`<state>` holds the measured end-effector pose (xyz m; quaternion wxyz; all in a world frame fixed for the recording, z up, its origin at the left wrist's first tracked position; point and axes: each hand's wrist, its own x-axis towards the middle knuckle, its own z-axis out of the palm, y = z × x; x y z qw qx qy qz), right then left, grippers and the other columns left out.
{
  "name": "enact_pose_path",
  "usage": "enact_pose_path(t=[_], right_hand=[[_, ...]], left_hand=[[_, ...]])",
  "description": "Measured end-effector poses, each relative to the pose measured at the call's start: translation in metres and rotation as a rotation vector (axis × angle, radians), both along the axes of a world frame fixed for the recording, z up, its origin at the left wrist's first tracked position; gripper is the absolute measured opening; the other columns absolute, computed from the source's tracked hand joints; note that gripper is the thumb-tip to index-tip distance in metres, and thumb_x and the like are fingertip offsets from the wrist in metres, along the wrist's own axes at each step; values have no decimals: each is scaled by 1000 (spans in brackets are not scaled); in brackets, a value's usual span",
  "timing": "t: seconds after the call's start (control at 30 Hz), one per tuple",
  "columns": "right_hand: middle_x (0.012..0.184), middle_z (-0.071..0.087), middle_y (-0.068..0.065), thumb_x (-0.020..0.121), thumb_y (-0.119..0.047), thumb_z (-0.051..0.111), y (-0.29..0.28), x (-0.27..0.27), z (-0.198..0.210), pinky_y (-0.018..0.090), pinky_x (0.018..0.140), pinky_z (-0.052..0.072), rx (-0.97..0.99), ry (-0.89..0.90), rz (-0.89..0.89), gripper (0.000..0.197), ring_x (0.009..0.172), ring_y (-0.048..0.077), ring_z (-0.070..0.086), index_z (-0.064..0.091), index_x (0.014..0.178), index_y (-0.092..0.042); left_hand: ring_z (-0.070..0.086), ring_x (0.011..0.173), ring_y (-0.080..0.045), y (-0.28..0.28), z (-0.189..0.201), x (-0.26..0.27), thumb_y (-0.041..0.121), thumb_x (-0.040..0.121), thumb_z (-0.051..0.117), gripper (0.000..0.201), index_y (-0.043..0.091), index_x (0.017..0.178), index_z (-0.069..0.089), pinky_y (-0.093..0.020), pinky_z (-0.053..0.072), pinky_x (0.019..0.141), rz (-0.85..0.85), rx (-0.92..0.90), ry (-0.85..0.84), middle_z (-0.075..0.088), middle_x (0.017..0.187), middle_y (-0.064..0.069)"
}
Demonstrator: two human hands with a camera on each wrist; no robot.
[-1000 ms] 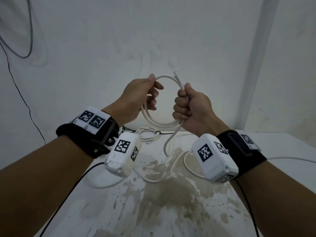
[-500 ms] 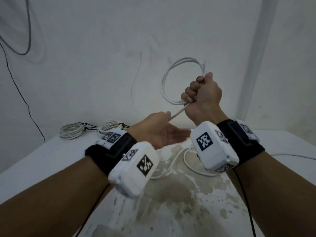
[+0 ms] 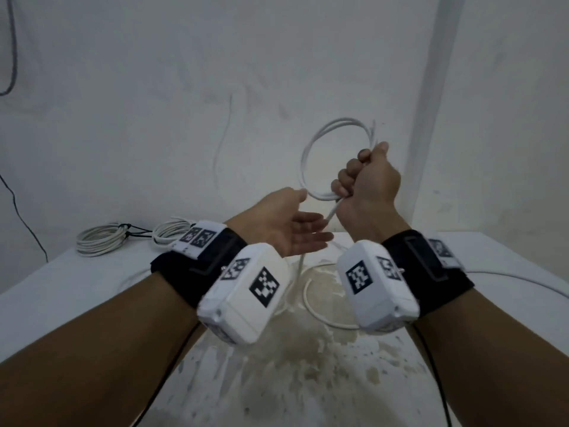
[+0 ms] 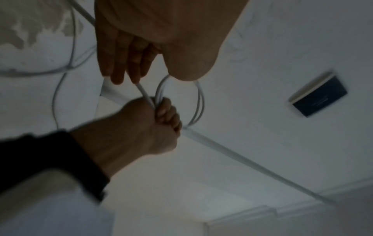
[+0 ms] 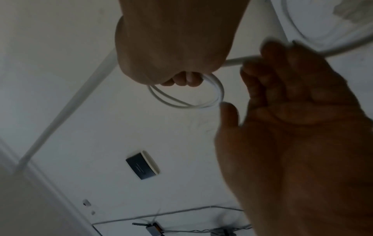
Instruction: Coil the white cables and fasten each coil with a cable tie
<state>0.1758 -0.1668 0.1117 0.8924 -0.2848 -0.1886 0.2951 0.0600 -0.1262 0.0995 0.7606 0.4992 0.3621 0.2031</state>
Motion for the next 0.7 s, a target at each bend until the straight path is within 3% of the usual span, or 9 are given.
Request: enact_pose_path(t=[0.1, 0.17, 0.27, 0.37, 0.43, 0.5, 0.57, 0.6, 0.7], right_hand=[[52, 24, -4, 107, -41, 34, 5, -11, -2, 22, 39, 19, 27, 12, 21, 44, 41, 11, 17, 41, 70, -18], [51, 23, -5, 107, -41, 34, 6, -13, -3, 22, 39, 19, 47, 29, 23, 44, 41, 12, 16, 41, 70, -17], [50, 23, -5, 107, -41, 33, 8, -14, -3, 23, 39, 18, 56, 39, -2, 44, 41, 12, 16, 41, 70, -18], [50, 25, -5, 107, -41, 33, 9, -15, 0, 23, 39, 19, 74, 52, -11, 44, 41, 12, 18, 41, 70, -18], [50, 24, -5, 107, -40, 33, 11, -18, 0, 22, 39, 18, 69, 59, 3, 45, 40, 12, 17, 41, 70, -18], [49, 23, -5, 107, -40, 32, 13, -24, -4, 22, 39, 17, 42, 48, 24, 45, 40, 11, 16, 40, 69, -18], [49, 24, -5, 107, -41, 32, 14, -27, -10, 22, 39, 17, 3, 37, 34, 44, 39, 11, 16, 40, 70, -18], [49, 24, -5, 107, -41, 32, 14, -26, -13, 22, 39, 17, -10, 38, 37, 44, 39, 11, 17, 40, 70, -18], [50, 24, -5, 107, -42, 33, 13, -20, -18, 22, 39, 19, -31, 53, 39, 44, 40, 12, 17, 41, 70, -18]], left_hand=[[68, 71, -30, -10, 1, 9, 20, 96, 64, 18, 5, 97, 52, -43, 62, 69, 151, -9, -82, 49, 95, -10], [66, 69, -27, -10, -2, 9, 16, 93, 69, 19, 7, 93, 52, -45, 61, 74, 264, -42, -159, 46, 94, -9], [59, 63, -18, -9, -12, 4, 19, 89, 73, 21, 8, 87, 56, -33, 60, 53, 427, 3, -172, 49, 83, -6], [57, 43, -17, -15, -19, -3, 35, 100, 56, 34, 7, 81, 56, -23, 49, 40, 262, -44, -116, 55, 66, -6], [67, 55, -26, -11, -18, -5, 29, 105, 39, 39, -3, 97, 61, -32, 55, 49, 194, -92, -166, 67, 79, -16], [69, 74, -32, -1, -11, -4, 11, 103, 31, 34, -11, 108, 58, -40, 61, 67, 307, -103, -306, 68, 92, -24], [67, 82, -33, 8, -1, -5, 0, 102, 30, 27, -8, 95, 54, -42, 60, 80, 449, -123, -384, 65, 87, -21], [68, 86, -32, 12, 1, -7, -1, 101, 31, 24, -6, 91, 52, -42, 60, 81, 495, -110, -382, 64, 85, -19], [71, 79, -30, 18, -1, -9, -3, 97, 32, 23, -5, 102, 54, -39, 62, 65, 545, -44, -356, 68, 83, -16]])
